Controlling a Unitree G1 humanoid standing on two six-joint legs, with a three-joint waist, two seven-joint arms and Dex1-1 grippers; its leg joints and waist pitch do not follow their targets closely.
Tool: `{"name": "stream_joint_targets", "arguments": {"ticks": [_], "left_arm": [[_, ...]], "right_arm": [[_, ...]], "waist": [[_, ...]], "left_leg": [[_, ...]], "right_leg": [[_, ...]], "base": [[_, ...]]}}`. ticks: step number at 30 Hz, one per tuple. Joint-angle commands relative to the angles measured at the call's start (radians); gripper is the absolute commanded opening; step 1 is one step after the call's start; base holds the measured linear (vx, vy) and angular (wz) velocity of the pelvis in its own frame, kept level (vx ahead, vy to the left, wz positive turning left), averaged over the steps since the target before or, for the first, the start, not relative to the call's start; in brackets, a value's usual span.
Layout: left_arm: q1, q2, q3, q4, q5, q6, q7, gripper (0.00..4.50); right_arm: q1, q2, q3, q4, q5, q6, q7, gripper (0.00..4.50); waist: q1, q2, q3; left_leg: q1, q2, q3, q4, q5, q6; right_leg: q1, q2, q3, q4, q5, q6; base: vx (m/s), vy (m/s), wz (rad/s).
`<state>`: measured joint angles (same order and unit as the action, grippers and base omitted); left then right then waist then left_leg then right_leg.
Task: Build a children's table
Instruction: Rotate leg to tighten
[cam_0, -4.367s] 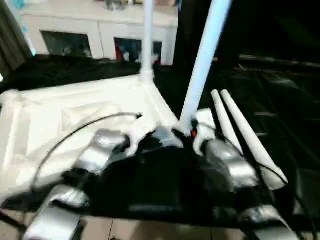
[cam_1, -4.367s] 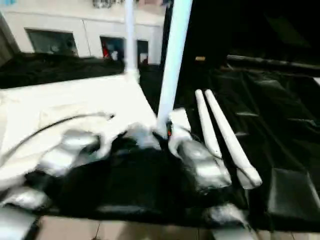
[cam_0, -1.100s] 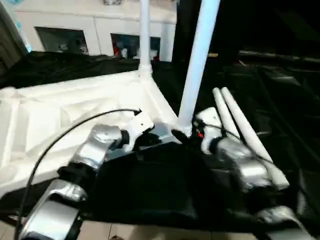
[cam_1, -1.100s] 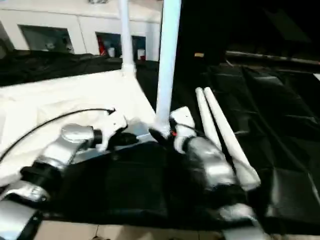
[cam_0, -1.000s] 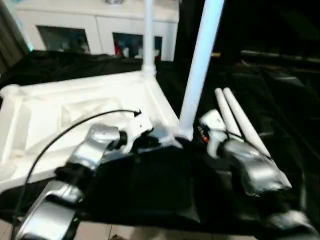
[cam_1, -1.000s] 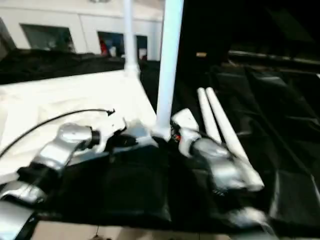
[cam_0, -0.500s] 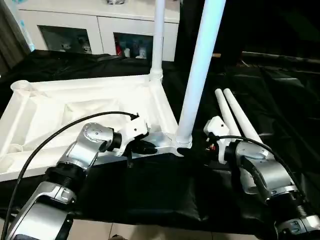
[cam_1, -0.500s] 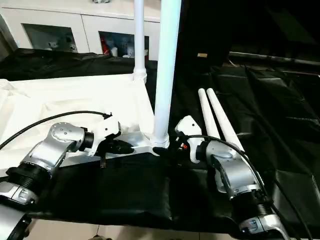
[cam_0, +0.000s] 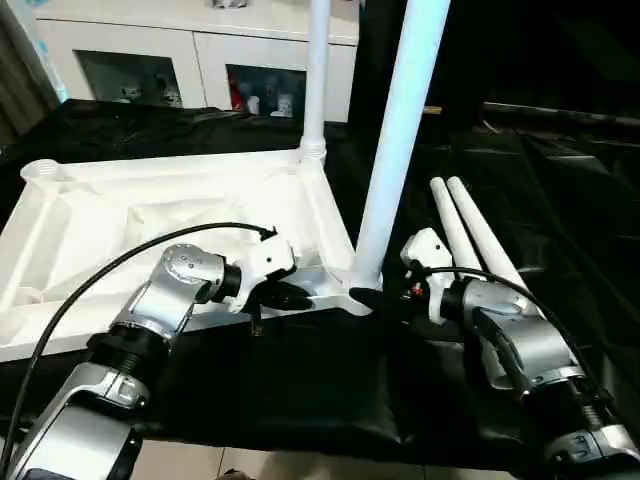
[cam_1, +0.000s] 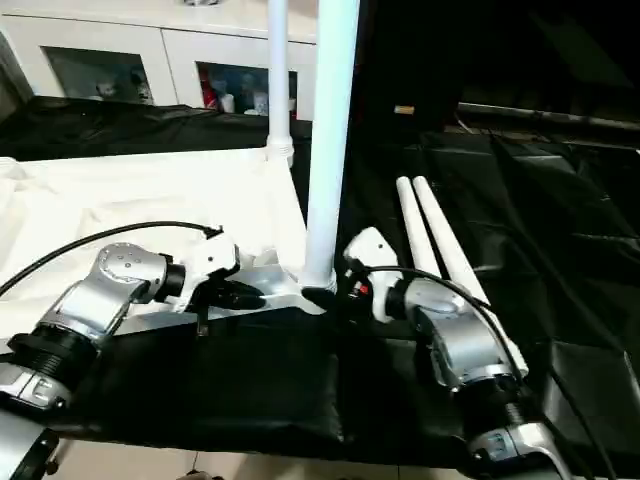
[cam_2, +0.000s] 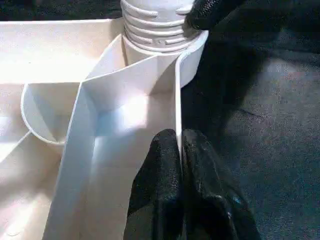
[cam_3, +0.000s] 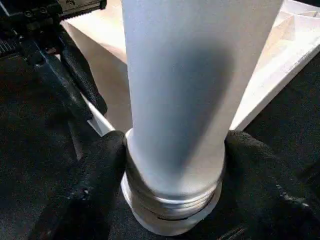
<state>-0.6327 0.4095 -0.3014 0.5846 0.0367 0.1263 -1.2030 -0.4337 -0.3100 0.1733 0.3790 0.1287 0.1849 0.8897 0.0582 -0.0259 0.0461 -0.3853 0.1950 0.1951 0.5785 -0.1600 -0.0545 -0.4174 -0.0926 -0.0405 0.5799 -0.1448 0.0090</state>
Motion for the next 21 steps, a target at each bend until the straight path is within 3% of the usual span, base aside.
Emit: {"name": "stream_joint_targets", "arguments": {"ticks": [1, 9, 13, 14, 17, 18, 19, 21], "left_arm": [[-0.003, -0.013, -0.016, -0.041, 0.001, -0.004, 0.0, 0.0], [-0.003, -0.025, -0.008, -0.029, 0.003, 0.003, 0.032, 0.0], [-0.015, -0.081, 0.01, 0.008, 0.002, 0.019, 0.116, 0.0], [-0.026, -0.118, 0.02, 0.036, 0.003, 0.022, 0.169, 0.0], [-0.037, -0.161, 0.026, 0.064, 0.0, 0.03, 0.214, 0.0], [-0.043, -0.183, 0.028, 0.082, 0.001, 0.032, 0.241, 0.0], [-0.054, -0.218, 0.025, 0.114, 0.013, 0.03, 0.294, 0.0], [-0.064, -0.245, 0.027, 0.137, 0.025, 0.038, 0.343, 0.0]], "right_arm": [[-0.019, 0.015, 0.021, 0.004, 0.001, -0.016, 0.001, 2.8], [-0.007, 0.042, 0.014, 0.031, -0.011, -0.018, -0.032, 2.73], [-0.008, 0.123, -0.046, 0.12, -0.019, -0.013, -0.213, 2.72], [-0.017, 0.173, -0.077, 0.171, -0.026, -0.017, -0.33, 2.72], [-0.033, 0.231, -0.103, 0.218, -0.025, -0.018, -0.436, 2.72], [-0.048, 0.259, -0.11, 0.246, -0.031, -0.023, -0.491, 2.72], [-0.082, 0.308, -0.131, 0.304, -0.036, -0.026, -0.599, 2.72], [-0.116, 0.338, -0.142, 0.354, -0.052, -0.028, -0.673, 2.72]], "waist": [[0.0, 0.003, -0.067], [-0.001, 0.001, -0.066], [-0.005, 0.001, -0.066], [-0.009, 0.002, -0.065], [-0.02, 0.007, -0.064], [-0.021, 0.011, -0.065], [-0.03, 0.008, -0.062], [-0.035, 0.008, -0.062]], "left_leg": [[0.025, 0.029, -0.01, -0.067, -0.279, 0.011], [0.024, 0.029, -0.01, -0.068, -0.286, 0.007], [0.025, 0.027, -0.012, -0.07, -0.303, -0.009], [0.024, 0.026, -0.011, -0.071, -0.308, -0.014], [0.027, 0.025, -0.016, -0.074, -0.359, -0.035], [0.028, 0.026, -0.018, -0.074, -0.364, -0.041], [0.031, 0.023, -0.017, -0.073, -0.403, -0.046], [0.028, 0.021, -0.022, -0.075, -0.418, -0.049]], "right_leg": [[0.046, -0.037, 0.025, -0.051, -0.233, -0.221], [0.046, -0.038, 0.025, -0.054, -0.266, -0.209], [0.044, -0.039, 0.024, -0.057, -0.298, -0.202], [0.04, -0.038, 0.025, -0.059, -0.312, -0.196], [0.035, -0.037, 0.024, -0.065, -0.364, -0.182], [0.036, -0.037, 0.023, -0.065, -0.362, -0.181], [0.029, -0.036, 0.023, -0.071, -0.398, -0.175], [0.032, -0.038, 0.02, -0.075, -0.439, -0.16]], "base": [[0.0, 0.0, 0.0], [0.0, 0.0, 0.0], [0.0, 0.0, 0.0], [0.0, 0.0, 0.0], [0.0, 0.0, 0.0], [0.0, 0.0, 0.0], [0.0, 0.0, 0.0], [0.0, 0.0, 0.0]]}}
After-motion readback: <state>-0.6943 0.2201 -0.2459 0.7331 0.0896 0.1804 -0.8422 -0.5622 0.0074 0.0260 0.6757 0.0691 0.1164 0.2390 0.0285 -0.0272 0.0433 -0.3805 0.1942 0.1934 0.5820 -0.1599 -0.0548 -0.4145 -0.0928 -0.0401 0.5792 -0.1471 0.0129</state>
